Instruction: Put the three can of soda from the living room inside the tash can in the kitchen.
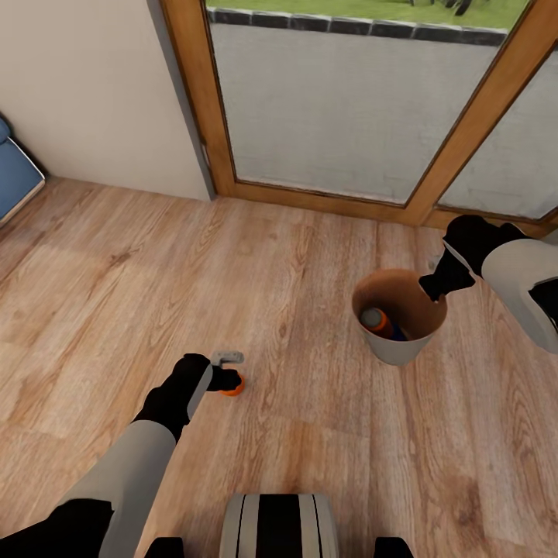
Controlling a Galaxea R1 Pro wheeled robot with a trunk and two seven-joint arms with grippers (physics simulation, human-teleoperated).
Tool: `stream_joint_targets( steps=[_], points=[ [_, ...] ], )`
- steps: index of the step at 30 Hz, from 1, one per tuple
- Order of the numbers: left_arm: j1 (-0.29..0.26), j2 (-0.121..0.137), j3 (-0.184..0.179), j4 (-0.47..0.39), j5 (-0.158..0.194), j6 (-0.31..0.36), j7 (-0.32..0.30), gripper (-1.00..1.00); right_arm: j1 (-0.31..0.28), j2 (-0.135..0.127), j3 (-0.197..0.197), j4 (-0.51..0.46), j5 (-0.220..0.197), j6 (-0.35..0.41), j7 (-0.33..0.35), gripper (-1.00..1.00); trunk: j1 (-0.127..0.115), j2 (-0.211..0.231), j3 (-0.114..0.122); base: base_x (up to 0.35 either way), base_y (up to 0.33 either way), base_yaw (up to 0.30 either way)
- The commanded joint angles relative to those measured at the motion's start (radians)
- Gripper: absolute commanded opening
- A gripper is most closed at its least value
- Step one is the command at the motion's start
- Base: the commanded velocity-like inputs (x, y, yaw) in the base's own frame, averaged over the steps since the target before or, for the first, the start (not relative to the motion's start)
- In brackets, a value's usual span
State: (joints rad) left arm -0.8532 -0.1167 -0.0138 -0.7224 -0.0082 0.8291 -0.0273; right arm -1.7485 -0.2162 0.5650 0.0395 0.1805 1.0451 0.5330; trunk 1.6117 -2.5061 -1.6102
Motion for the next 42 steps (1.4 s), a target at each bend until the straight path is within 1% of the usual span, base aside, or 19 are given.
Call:
stream_joint_targets(
  steps=[1,7,28,30,33,35,36,37,38,39,40,42],
  points=[
    [0.000,0.000,0.000,0.001,-0.002,0.000,0.000,-1.00,0.000,0.000,-0.002,0.000,-0.007,0.002,0.002,-1.00,0.000,0.000,0.000,0.000,0.000,0.000],
    [0.000,0.000,0.000,0.004,-0.003,0.001,0.000,-1.00,0.000,0.001,-0.002,0.000,-0.007,0.002,0.002,-1.00,0.000,0.000,0.000,0.000,0.000,0.000],
    [0.000,0.000,-0.001,0.006,-0.003,0.007,-0.010,-1.00,0.001,0.000,-0.004,0.000,-0.007,0.002,0.002,-1.00,-0.009,0.005,0.081,0.000,0.000,0.000],
    [0.000,0.001,-0.001,0.002,-0.003,0.013,-0.024,-1.00,0.003,0.001,-0.006,0.000,-0.008,0.002,0.002,-1.00,-0.010,0.005,0.089,0.000,0.000,0.000],
    [0.000,0.008,-0.001,-0.003,-0.004,0.039,-0.062,-1.00,0.006,-0.001,-0.012,0.000,-0.012,0.002,0.004,-1.00,-0.012,0.006,0.101,0.000,0.000,0.000],
    [-0.002,0.009,-0.001,-0.005,-0.003,0.069,-0.071,-1.00,0.007,-0.002,-0.014,0.000,-0.014,0.002,0.025,-1.00,-0.019,0.020,0.107,0.000,0.000,0.000],
    [-0.004,0.008,0.000,-0.010,-0.001,0.098,-0.075,-1.00,0.008,-0.003,-0.013,0.000,-0.013,0.002,0.055,-1.00,-0.023,0.027,0.110,0.000,0.000,0.000],
    [-0.009,0.008,-0.001,-0.034,0.000,0.146,-0.079,-1.00,0.016,-0.003,-0.011,0.000,-0.011,0.002,0.094,-1.00,-0.027,0.034,0.113,0.000,0.000,0.000],
    [-0.011,0.009,-0.001,-0.057,0.000,0.178,-0.080,-1.00,0.025,-0.001,-0.010,0.000,-0.010,0.002,0.111,-1.00,-0.031,0.041,0.116,0.000,0.000,0.000],
    [-0.012,0.009,-0.001,-0.070,0.000,0.193,-0.081,-1.00,0.031,-0.001,-0.010,0.000,-0.010,0.002,0.117,-1.00,-0.035,0.048,0.119,0.000,0.000,0.000],
    [-0.015,0.010,-0.002,-0.115,-0.001,0.218,-0.082,-1.00,0.051,0.000,-0.010,-0.001,-0.012,0.002,0.129,-1.00,-0.039,0.055,0.122,0.000,0.000,0.000],
    [-0.028,0.012,-0.004,-0.162,-0.003,0.218,-0.094,-1.00,0.074,0.001,-0.011,-0.004,-0.015,0.002,0.136,-1.00,-0.046,0.069,0.129,0.000,0.000,0.000]
  ],
)
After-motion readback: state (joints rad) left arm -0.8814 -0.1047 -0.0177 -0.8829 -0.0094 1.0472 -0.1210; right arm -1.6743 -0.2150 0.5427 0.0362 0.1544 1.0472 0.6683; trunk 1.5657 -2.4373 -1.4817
